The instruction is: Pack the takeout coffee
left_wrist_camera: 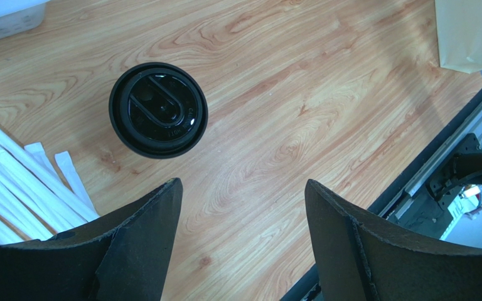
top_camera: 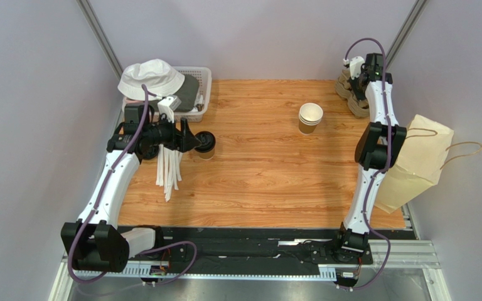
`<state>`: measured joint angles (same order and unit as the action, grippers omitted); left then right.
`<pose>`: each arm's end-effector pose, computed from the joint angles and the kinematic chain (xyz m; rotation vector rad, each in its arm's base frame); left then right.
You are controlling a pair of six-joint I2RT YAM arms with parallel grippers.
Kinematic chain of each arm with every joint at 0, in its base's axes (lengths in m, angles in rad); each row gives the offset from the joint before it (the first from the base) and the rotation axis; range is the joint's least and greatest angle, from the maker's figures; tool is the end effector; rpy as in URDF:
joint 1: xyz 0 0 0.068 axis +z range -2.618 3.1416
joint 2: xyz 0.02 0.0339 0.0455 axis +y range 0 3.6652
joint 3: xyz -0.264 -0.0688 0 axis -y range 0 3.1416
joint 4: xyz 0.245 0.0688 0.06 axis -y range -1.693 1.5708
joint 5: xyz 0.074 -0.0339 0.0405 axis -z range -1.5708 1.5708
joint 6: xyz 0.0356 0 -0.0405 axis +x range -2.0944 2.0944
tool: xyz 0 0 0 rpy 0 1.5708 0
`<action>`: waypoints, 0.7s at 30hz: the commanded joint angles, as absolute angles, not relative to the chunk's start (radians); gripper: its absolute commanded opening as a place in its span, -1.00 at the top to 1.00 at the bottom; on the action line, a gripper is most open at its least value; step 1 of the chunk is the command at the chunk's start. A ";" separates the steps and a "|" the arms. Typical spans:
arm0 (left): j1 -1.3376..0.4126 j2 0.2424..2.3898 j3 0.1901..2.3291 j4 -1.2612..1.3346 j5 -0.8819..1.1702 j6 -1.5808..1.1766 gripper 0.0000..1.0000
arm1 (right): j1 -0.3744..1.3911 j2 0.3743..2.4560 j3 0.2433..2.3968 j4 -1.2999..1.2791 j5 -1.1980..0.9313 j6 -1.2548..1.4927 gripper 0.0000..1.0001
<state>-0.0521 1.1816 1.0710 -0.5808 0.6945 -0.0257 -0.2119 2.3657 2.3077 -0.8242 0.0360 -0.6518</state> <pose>0.2465 -0.0357 0.3257 0.3971 2.1596 -0.8224 0.5141 -0.1119 0.2595 -0.5295 2.4423 -0.4159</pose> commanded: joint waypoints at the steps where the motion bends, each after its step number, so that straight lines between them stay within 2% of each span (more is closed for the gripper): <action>1: -0.057 1.151 1.108 -0.592 0.699 -0.002 -0.61 | -0.215 2.273 2.295 -0.789 0.015 -0.660 1.00; 7: -0.057 1.137 1.140 -0.591 0.678 -0.040 -0.61 | -0.195 2.108 2.273 -0.785 -0.054 -0.663 1.00; 13: -0.051 1.172 1.270 -0.629 0.667 -0.109 -0.69 | -0.083 1.773 2.036 -0.709 -0.071 -0.709 1.00; 15: -0.046 1.173 1.322 -0.609 0.643 -0.159 -0.75 | -0.028 1.692 1.924 -0.660 -0.002 -0.722 1.00; 20: -0.038 1.160 1.420 -0.513 0.516 -0.397 -0.81 | 0.251 1.432 1.715 -0.557 0.306 -0.651 1.00; 21: -0.038 1.154 1.430 -0.491 0.506 -0.419 -0.87 | 0.297 1.399 1.671 -0.507 0.352 -0.638 1.00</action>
<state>-0.0441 1.1748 1.3651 -0.5896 0.5961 -0.2405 0.1493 1.5326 1.8149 -0.6529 0.1017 -0.6846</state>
